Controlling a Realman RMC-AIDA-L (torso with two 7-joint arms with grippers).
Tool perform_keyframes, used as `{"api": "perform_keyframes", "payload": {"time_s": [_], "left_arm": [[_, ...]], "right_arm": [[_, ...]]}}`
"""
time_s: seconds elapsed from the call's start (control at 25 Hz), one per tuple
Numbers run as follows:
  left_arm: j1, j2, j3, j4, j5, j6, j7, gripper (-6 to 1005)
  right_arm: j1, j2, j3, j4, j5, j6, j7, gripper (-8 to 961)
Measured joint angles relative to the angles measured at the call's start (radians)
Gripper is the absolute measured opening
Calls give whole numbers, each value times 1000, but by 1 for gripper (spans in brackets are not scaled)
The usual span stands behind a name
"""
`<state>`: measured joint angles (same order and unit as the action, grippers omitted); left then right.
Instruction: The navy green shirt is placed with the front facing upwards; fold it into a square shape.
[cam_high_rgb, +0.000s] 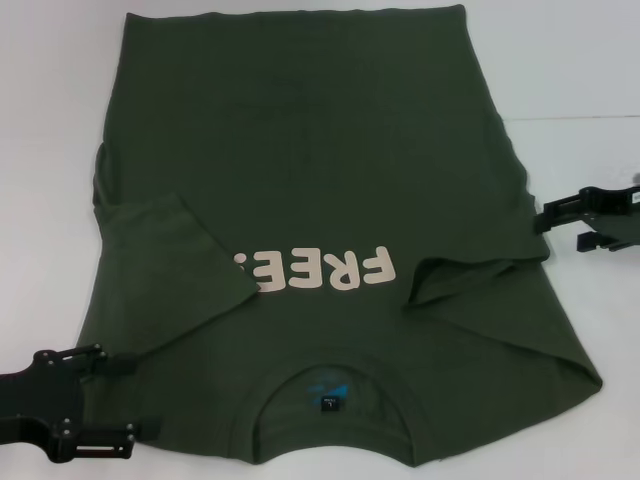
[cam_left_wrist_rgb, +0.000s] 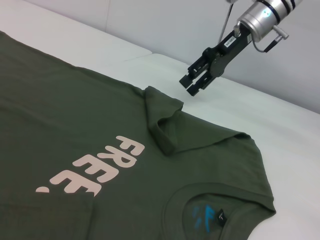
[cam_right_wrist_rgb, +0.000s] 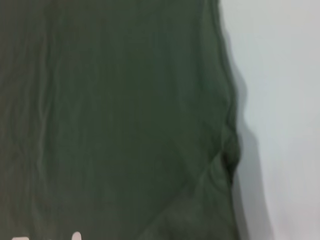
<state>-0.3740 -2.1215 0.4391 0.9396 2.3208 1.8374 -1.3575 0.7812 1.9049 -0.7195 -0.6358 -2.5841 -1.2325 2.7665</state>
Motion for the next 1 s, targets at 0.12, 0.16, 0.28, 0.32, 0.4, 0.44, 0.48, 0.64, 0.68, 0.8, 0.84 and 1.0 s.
{"api": "perform_keyframes", "payload": {"time_s": [0.12, 0.16, 0.28, 0.32, 0.4, 0.44, 0.48, 0.64, 0.68, 0.8, 0.84, 1.0], "left_arm": [[-1, 1, 1, -7, 0, -3, 0, 907], [-1, 2, 1, -8, 0, -4, 0, 907], [-2, 3, 0, -10, 0, -8, 0, 907], [-2, 3, 0, -10, 0, -9, 0, 907], [-1, 3, 0, -10, 0, -10, 0, 908], [-1, 3, 0, -10, 0, -10, 0, 908], [-1, 3, 0, -10, 0, -10, 0, 908], [0, 3, 0, -10, 0, -11, 0, 908], [0, 3, 0, -10, 0, -11, 0, 908], [0, 3, 0, -10, 0, -11, 0, 908], [0, 3, 0, -10, 1, -11, 0, 908], [3, 3, -1, -10, 1, -11, 0, 907]], "right_arm": [[9, 11, -12, 1, 0, 26, 0, 776], [11, 14, -19, 2, -1, 33, 0, 776], [12, 22, -36, 5, -1, 56, 1, 777], [13, 27, -38, 9, -1, 67, 0, 777], [15, 34, -39, 22, -1, 87, -2, 777], [16, 37, -40, 29, -1, 96, -5, 777], [17, 39, -41, 34, -1, 102, -8, 777], [19, 53, -42, 42, -1, 129, -24, 777], [19, 56, -42, 44, -1, 136, -26, 777], [20, 60, -43, 51, -1, 153, -33, 777], [21, 61, -44, 52, -1, 157, -37, 777], [21, 62, -44, 54, -2, 163, -43, 776]]}}
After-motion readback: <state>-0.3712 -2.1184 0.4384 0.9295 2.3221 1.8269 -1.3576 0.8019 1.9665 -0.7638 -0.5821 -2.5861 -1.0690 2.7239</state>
